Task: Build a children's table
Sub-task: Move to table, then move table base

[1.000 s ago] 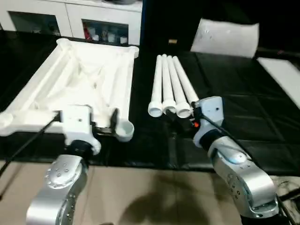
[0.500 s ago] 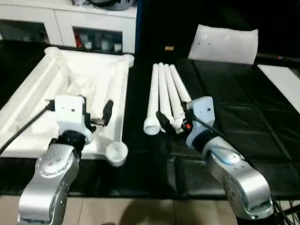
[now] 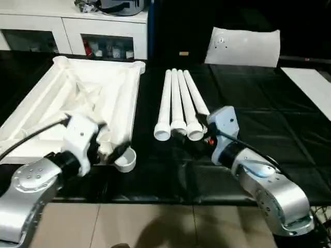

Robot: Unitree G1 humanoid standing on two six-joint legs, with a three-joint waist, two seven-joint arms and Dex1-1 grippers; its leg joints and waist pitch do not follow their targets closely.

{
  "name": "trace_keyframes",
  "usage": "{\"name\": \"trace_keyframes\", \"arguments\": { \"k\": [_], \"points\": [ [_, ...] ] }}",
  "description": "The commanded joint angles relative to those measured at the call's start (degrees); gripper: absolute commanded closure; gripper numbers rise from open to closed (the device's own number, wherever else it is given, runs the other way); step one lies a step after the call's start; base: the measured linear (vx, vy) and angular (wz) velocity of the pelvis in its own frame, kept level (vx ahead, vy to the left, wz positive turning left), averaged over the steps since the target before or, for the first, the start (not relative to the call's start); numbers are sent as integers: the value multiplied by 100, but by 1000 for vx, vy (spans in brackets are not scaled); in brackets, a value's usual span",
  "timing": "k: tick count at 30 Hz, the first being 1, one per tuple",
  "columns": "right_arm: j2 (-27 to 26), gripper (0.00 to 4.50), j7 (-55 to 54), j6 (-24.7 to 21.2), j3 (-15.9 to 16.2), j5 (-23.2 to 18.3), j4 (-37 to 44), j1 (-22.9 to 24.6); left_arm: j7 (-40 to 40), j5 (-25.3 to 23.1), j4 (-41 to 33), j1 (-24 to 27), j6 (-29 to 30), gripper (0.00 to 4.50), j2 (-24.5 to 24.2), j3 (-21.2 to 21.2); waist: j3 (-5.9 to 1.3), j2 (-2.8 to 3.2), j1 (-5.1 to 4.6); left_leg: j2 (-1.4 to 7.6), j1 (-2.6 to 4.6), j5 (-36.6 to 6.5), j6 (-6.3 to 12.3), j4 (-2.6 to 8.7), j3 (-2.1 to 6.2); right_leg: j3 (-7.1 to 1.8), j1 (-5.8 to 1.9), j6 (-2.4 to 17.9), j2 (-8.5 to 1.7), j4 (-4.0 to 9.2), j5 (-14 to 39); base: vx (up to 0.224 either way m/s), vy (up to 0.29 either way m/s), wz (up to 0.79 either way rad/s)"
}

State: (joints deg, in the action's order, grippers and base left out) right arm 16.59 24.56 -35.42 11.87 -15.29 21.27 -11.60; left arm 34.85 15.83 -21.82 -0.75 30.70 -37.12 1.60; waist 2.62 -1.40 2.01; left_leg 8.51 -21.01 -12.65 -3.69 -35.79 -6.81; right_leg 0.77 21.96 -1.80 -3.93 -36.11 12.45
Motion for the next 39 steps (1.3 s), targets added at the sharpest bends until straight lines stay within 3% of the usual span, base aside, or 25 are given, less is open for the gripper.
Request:
{"name": "trace_keyframes", "arguments": {
  "k": [1,3,4,5,9,11,13,14,16,17,20,21,22,24,26,32,35,39],
  "points": [
    [197,0,396,-85,88,-154,59,-6,597,-222,486,-136,-468,71,-346,-240,-179,107,2,280,52,-2406,-375,629,90,-199,-42,611,-314,561,2492,0,0,0],
    [274,0,514,-85,132,-164,73,12,809,-235,715,-223,-566,84,-483,-296,-185,96,20,275,91,-2458,-334,622,78,-218,-3,580,-313,574,2597,0,0,0],
    [340,0,641,-53,199,-196,85,18,977,-386,1042,-365,-753,84,-612,-385,-185,129,23,285,61,-2395,-351,644,96,-205,-33,621,-319,569,2483,0,0,0],
    [366,0,693,-41,231,-210,92,16,1051,-462,1217,-446,-829,103,-673,-426,-201,105,28,284,81,-2341,-342,632,76,-211,-13,650,-311,554,2337,0,0,0],
    [367,0,744,-84,334,-187,129,36,1612,-719,1978,-814,-1134,135,-1043,-710,-235,125,35,297,57,-1985,-349,637,67,-210,-58,816,-321,482,1758,0,0,0],
    [379,0,814,-115,357,-257,166,59,1808,-758,2147,-869,-1253,167,-1174,-796,-264,140,35,301,23,-1629,-333,637,69,-191,-109,946,-318,417,1162,0,0,0],
    [398,0,849,-127,385,-260,184,69,1950,-713,2316,-964,-1313,171,-1205,-797,-298,179,33,305,31,-1331,-336,610,47,-178,-129,1098,-301,349,525,61,-6,-5],
    [408,0,871,-132,398,-258,191,71,2025,-707,2412,-1018,-1355,179,-1210,-800,-316,181,42,297,37,-1057,-333,584,23,-173,-147,1177,-281,321,56,64,-10,-2],
    [458,0,960,-154,458,-248,212,71,2315,-819,2773,-1234,-1549,206,-1288,-921,-321,172,69,279,69,-763,-280,553,-17,-173,-161,1257,-268,308,-363,54,-12,1],
    [476,0,986,-163,468,-246,204,70,2340,-943,2930,-1332,-1672,215,-1309,-998,-311,150,85,280,40,-701,-248,562,-23,-175,-202,1269,-279,313,-386,0,0,0],
    [560,0,1057,-213,541,-212,170,38,2428,-1073,3280,-1562,-1860,232,-1278,-1118,-280,157,120,306,62,-962,-306,596,-37,-184,-198,1235,-294,340,86,0,0,0],
    [593,0,1085,-235,569,-213,172,29,2508,-1101,3375,-1599,-1893,252,-1294,-1170,-260,151,124,319,85,-1306,-379,618,-40,-197,-184,1182,-305,381,674,0,0,0],
    [604,0,1097,-253,577,-222,178,26,2531,-1130,3418,-1613,-1918,252,-1308,-1190,-251,166,130,323,92,-1412,-392,628,-36,-202,-175,1160,-312,396,872,0,0,0],
    [639,0,1143,-288,593,-252,208,36,2602,-1138,3488,-1632,-1928,273,-1325,-1184,-213,123,121,338,107,-1754,-422,662,-36,-221,-152,1064,-319,454,1494,0,0,0],
    [667,0,1164,-287,606,-252,215,41,2703,-1051,3491,-1633,-1863,297,-1329,-1135,-220,162,137,352,148,-1869,-434,669,-34,-248,-110,968,-335,484,1916,0,0,0],
    [712,0,1212,-297,612,-232,201,41,3089,-848,3621,-1761,-1870,339,-1371,-1070,-263,143,152,364,131,-1405,-399,651,-95,-223,-132,1180,-294,409,948,0,0,0],
    [734,0,1214,-309,642,-221,197,17,3064,-1027,3859,-1868,-2058,356,-1391,-1099,-285,163,162,357,131,-1150,-383,631,-109,-209,-154,1259,-275,368,430,0,0,0],
    [745,0,1231,-318,687,-204,219,14,2867,-1419,4267,-2015,-2470,392,-1300,-1261,-262,140,169,362,130,-1286,-374,647,-111,-219,-168,1203,-300,401,724,0,0,0]
  ]
}}
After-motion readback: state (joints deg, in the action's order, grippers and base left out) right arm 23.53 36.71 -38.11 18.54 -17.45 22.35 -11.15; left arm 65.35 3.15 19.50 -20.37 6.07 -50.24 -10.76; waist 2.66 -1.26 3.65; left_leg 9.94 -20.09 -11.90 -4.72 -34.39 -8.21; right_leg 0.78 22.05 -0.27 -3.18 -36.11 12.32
